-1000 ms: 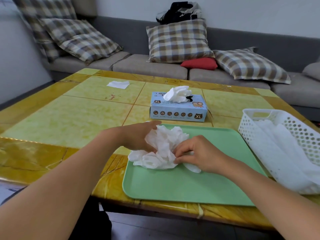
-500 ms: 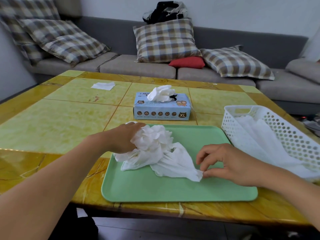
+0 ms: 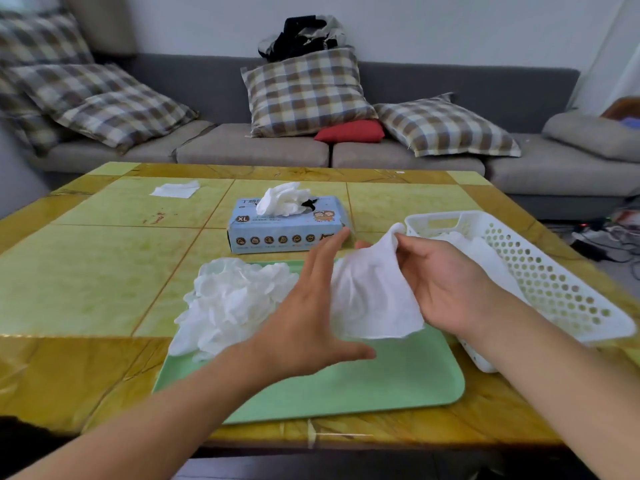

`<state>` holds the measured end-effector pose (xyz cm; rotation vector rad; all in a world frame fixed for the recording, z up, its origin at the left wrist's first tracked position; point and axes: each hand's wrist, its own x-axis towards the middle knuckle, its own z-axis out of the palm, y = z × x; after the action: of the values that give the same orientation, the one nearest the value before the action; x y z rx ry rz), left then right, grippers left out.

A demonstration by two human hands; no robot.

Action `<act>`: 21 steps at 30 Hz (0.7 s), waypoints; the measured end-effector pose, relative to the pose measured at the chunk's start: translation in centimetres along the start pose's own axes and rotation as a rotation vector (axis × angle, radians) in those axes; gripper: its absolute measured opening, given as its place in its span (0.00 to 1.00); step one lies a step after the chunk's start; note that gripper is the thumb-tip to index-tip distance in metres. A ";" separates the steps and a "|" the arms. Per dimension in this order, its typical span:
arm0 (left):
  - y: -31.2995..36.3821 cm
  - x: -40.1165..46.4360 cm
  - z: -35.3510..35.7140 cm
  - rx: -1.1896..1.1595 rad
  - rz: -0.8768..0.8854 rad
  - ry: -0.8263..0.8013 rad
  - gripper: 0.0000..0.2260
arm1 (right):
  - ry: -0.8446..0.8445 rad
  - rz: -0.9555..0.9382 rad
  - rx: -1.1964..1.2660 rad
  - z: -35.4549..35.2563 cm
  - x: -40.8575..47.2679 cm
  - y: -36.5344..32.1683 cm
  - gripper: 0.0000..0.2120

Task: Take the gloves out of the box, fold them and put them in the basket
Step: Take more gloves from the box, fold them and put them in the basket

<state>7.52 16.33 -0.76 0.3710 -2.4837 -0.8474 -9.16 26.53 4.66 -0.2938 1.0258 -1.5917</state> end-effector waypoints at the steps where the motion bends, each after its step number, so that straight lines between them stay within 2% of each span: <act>1: 0.0 0.4 1.2 0.003 0.045 0.106 0.52 | 0.001 -0.013 0.025 -0.1 -0.1 -0.1 0.15; 4: -0.6 1.3 1.4 0.001 0.182 0.410 0.29 | 0.037 -0.059 0.094 -0.9 -0.2 -0.3 0.22; 6: -0.5 1.7 1.0 -0.003 0.231 0.499 0.11 | 0.062 -0.082 0.121 -1.4 -0.2 -0.5 0.22; 7: -0.1 1.8 0.7 -0.078 0.179 0.503 0.06 | 0.065 -0.082 0.137 -1.6 0.0 -0.5 0.21; 9: 0.8 2.1 0.1 -0.315 -0.049 0.442 0.08 | 0.075 -0.078 0.143 -1.1 0.1 -0.2 0.23; 10: 1.2 2.4 -0.1 -0.420 -0.181 0.414 0.11 | 0.117 -0.113 0.051 -1.1 0.1 0.0 0.24; 12: 1.3 2.9 -0.9 -0.595 -0.400 0.380 0.16 | 0.304 -0.278 -0.356 -0.9 0.0 0.7 0.23; 14: 0.7 3.2 -1.5 -0.721 -0.526 0.385 0.17 | 0.474 -0.543 -0.722 -0.8 -0.3 1.6 0.21; 15: 0.5 3.3 -1.6 -0.756 -0.557 0.392 0.16 | 0.481 -0.668 -0.821 -0.7 -0.4 1.9 0.17; 17: 0.6 3.0 -1.5 -0.760 -0.552 0.392 0.13 | 0.309 -0.760 -0.933 -0.3 -0.6 2.8 0.12; 19: 1.2 2.6 -1.1 -0.820 -0.465 0.290 0.14 | 0.135 -0.657 -1.044 0.3 -0.6 3.6 0.22; 21: 2.4 2.3 -1.0 -0.913 -0.387 0.060 0.22 | 0.118 -0.575 -1.114 0.4 0.0 4.0 0.32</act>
<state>5.92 16.75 2.27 0.5213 -1.7249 -1.9470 -6.16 26.47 1.92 -1.3499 1.9816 -1.3547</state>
